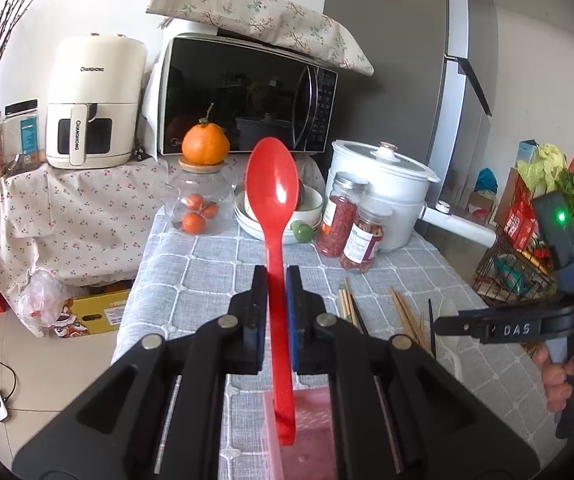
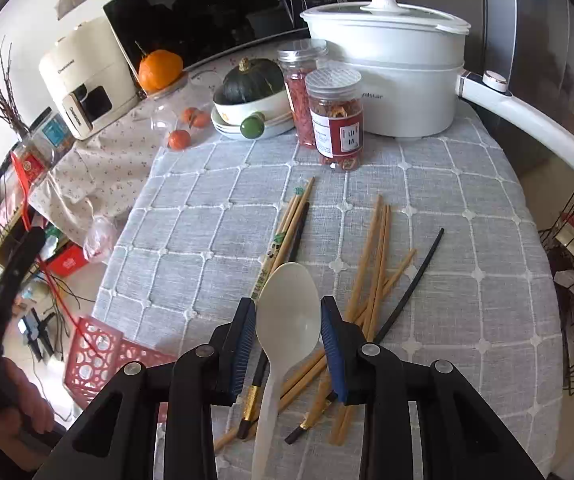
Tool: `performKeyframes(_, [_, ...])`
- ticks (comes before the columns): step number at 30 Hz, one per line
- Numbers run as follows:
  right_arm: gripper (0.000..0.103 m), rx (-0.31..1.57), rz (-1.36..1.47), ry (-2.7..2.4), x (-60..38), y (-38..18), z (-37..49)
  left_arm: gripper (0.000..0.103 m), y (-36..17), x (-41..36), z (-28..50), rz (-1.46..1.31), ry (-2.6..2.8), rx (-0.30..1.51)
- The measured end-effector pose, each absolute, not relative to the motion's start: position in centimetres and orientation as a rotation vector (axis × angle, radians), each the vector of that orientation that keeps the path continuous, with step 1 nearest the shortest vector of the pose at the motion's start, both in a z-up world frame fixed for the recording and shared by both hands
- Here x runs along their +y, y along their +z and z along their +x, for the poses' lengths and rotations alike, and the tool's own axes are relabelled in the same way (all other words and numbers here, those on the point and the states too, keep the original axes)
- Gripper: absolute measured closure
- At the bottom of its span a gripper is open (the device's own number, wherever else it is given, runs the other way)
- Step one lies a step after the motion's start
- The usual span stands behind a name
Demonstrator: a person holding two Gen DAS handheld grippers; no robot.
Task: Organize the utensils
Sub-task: 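Lower the red spoon into the pink basket with the left tool while the right tool grasps the white spoon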
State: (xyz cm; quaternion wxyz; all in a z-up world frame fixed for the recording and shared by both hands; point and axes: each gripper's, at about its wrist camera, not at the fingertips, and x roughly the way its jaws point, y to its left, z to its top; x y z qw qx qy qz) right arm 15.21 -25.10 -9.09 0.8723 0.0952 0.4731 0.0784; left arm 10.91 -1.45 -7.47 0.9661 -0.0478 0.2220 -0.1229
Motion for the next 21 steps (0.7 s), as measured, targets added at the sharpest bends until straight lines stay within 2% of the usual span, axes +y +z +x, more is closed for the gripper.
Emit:
performKeyframes(2, [0.069, 0.959, 0.209, 0.16, -24.8, -8.4, 14.6, 0.093, -7.7, -1.8, 10.4, -0.078, -0.264, 0.463])
performKeyframes(4, [0.069, 0.925, 0.216, 0.157, -24.6, -7.7, 13.8, 0.088, -7.9, -2.0, 10.0, -0.076, -0.286, 0.489])
performKeyframes(6, [0.069, 0.885, 0.224, 0.155, -24.6, -6.7, 12.8, 0.066, -7.8, -2.1, 9.8, -0.073, -0.306, 0.515])
performKeyframes(8, [0.069, 0.839, 0.228, 0.159, -24.3, -5.5, 12.1, 0.051, -7.4, -1.9, 9.4, -0.075, -0.308, 0.532])
performKeyframes(12, [0.069, 0.731, 0.234, 0.181, -23.1, -3.1, 10.8, 0.036, -6.3, -1.0, 8.9, -0.095, -0.28, 0.59])
performKeyframes(17, [0.069, 0.61, 0.241, 0.217, -20.9, -0.6, 9.6, 0.022, -5.3, 1.1, 8.4, -0.142, -0.166, 0.68])
performKeyframes(21, [0.069, 0.538, 0.256, 0.233, -19.3, 0.1, 9.1, 0.018, -5.6, 2.3, 8.0, -0.151, -0.081, 0.746])
